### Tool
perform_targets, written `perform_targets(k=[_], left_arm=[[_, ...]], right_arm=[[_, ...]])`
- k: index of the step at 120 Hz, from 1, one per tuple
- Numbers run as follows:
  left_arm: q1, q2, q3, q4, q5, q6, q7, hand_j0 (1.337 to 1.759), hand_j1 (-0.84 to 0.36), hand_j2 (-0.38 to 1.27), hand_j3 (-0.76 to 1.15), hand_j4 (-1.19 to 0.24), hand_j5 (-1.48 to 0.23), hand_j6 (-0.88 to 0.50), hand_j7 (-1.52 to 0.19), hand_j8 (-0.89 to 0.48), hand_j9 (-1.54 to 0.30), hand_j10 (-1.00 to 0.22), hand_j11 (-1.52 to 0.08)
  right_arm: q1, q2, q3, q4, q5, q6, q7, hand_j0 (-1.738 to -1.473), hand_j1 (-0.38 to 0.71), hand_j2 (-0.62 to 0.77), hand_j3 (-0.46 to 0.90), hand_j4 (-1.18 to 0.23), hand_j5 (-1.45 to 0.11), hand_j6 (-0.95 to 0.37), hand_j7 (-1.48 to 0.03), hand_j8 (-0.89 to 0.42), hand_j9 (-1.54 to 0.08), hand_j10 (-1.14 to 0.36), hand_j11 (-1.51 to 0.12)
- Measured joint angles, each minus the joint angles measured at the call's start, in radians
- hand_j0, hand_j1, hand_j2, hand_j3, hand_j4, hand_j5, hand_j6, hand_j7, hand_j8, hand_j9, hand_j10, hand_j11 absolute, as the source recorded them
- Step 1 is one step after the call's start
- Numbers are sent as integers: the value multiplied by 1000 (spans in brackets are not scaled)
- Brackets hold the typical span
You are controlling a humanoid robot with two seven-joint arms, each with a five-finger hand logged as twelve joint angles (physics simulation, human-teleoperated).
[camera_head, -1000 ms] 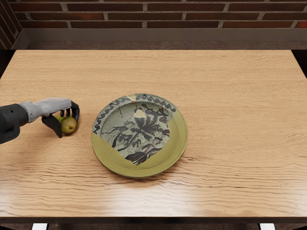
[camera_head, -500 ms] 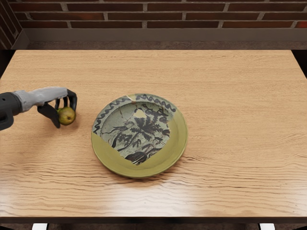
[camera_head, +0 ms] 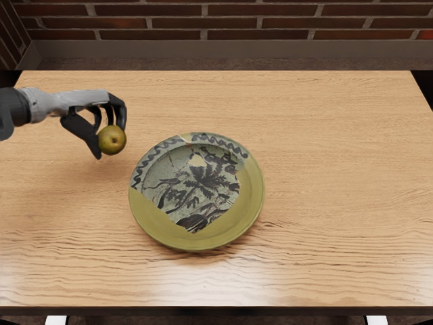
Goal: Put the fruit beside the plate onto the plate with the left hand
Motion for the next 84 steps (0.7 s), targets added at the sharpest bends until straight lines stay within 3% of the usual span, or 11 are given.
perform_targets(k=[17,39,50,55,70,74,84], left_arm=[[-56,-31,2,-14,-51,-78,1,1655,-305,635,0,-528,-1188,-381,-1146,-470,-1148,-842,-1156],[-92,-113,11,-18,-76,-126,11,1655,-400,855,0,-502,-1183,-373,-1143,-508,-1140,-847,-1145],[-101,-147,18,-17,-81,-131,15,1655,-479,899,0,-606,-1181,-378,-1144,-582,-1140,-848,-1143],[-104,-158,20,-17,-81,-132,16,1655,-502,848,0,-648,-1178,-379,-1141,-632,-1137,-850,-1140],[-106,-187,25,-15,-84,-132,25,1656,-575,538,0,-737,-1141,-592,-1120,-728,-1118,-847,-1120],[-106,-195,27,-15,-96,-129,29,1656,-522,473,0,-699,-1063,-575,-1046,-691,-1044,-792,-1046],[-107,-204,29,-10,-208,-127,33,1657,-234,316,0,-469,-713,-387,-701,-464,-700,-531,-701]], right_arm=[[0,0,0,0,0,0,0,-1658,-320,-5,0,-24,-31,-24,-31,-24,-31,-24,-31],[0,0,0,0,0,0,0,-1658,-320,-5,0,-24,-31,-24,-31,-24,-31,-24,-31],[0,0,0,0,0,0,0,-1658,-320,-5,0,-24,-31,-24,-31,-24,-31,-24,-31],[0,0,0,0,0,0,0,-1658,-320,-5,0,-24,-31,-24,-31,-24,-31,-24,-31],[0,0,0,0,0,0,0,-1658,-320,-5,0,-24,-31,-24,-31,-24,-31,-24,-31],[0,0,0,0,0,0,0,-1658,-320,-5,0,-24,-31,-24,-31,-24,-31,-24,-31],[0,0,0,0,0,0,0,-1658,-320,-5,0,-24,-31,-24,-31,-24,-31,-24,-31]])
